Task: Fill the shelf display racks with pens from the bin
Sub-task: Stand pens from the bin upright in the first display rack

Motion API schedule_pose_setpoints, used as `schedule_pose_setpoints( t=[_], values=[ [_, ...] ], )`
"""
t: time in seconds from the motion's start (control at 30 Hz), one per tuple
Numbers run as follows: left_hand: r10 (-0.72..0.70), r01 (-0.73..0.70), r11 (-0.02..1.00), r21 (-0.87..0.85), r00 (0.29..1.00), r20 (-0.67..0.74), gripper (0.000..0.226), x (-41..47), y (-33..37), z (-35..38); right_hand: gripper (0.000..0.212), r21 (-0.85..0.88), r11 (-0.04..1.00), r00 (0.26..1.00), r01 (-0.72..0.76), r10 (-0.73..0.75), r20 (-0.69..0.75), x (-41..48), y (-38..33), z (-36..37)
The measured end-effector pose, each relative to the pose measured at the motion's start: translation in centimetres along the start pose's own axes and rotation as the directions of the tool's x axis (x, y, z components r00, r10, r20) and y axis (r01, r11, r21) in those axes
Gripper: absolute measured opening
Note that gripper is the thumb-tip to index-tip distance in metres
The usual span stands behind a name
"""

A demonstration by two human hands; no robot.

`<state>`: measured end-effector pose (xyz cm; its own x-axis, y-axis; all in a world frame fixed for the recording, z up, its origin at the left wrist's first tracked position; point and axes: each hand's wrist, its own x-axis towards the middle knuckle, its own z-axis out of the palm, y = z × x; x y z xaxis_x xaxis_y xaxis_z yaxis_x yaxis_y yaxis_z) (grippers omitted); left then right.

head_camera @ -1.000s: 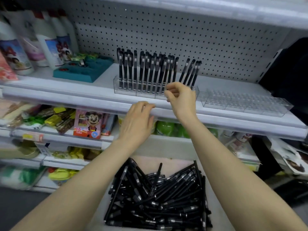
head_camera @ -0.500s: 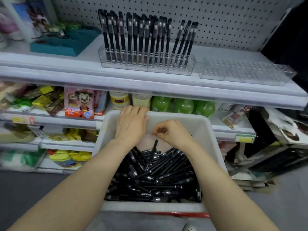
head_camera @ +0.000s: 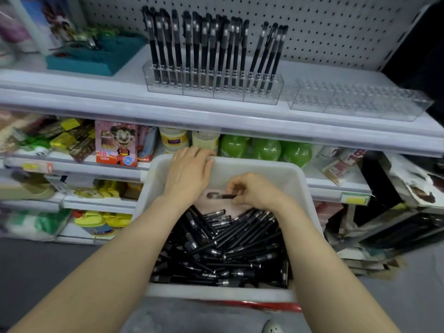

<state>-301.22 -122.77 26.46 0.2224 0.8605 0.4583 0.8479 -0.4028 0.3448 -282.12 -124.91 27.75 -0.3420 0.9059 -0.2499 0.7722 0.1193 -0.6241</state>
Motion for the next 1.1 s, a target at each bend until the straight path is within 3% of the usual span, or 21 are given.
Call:
schedule_pose_setpoints(
  t=[0.1, 0.2, 0.47, 0.6, 0.7, 0.83, 0.97, 1.1],
  values=[
    [-0.097, 0.081, 0.971, -0.226, 0.994, -0.059, 0.025, 0.2, 0.3, -1.1, 0.016, 0.305, 0.950, 0.994, 0.073, -0.043, -0.104, -1.0, -0.4, -1.6],
    [-0.073, 0.050, 0.974, -0.221, 0.992, -0.098, 0.028, 1.1, 0.5, -2.5, 0.016, 0.417, 0.892, 0.967, 0.175, -0.078, -0.241, -1.6, -1.7, -3.2],
    [0.032, -0.027, 0.999, 0.035, 0.988, -0.150, 0.045, 8.5, 0.5, -6.5, 0.016, 0.356, 0.873, 0.800, 0.332, -0.060, -0.597, -0.6, -8.1, -10.2],
    [0.120, -0.095, 0.978, 0.187, 0.985, -0.128, 0.055, 11.6, -0.1, -6.4, 0.011, 0.253, 0.899, 0.657, 0.358, -0.050, -0.752, 2.6, -9.9, -13.5],
    [0.108, -0.082, 0.970, 0.227, 0.989, -0.103, 0.060, 12.5, -0.3, -5.6, 0.017, 0.213, 0.917, 0.573, 0.338, -0.021, -0.819, 4.7, -10.6, -15.1],
    [0.107, -0.075, 0.971, 0.225, 0.986, -0.132, 0.057, 12.4, -0.7, -5.0, 0.020, 0.155, 0.950, 0.541, 0.273, -0.018, -0.841, 6.9, -11.0, -15.7],
    [0.121, -0.087, 0.972, 0.216, 0.981, -0.151, 0.056, 12.3, -0.8, -5.1, 0.022, 0.063, 0.977, 0.555, 0.203, -0.062, -0.829, 8.3, -10.9, -15.6],
    [0.113, -0.082, 0.975, 0.206, 0.983, -0.143, 0.055, 12.2, -0.7, -5.1, 0.020, 0.106, 0.975, 0.564, 0.195, -0.023, -0.826, 9.7, -10.9, -15.3]
  ],
)
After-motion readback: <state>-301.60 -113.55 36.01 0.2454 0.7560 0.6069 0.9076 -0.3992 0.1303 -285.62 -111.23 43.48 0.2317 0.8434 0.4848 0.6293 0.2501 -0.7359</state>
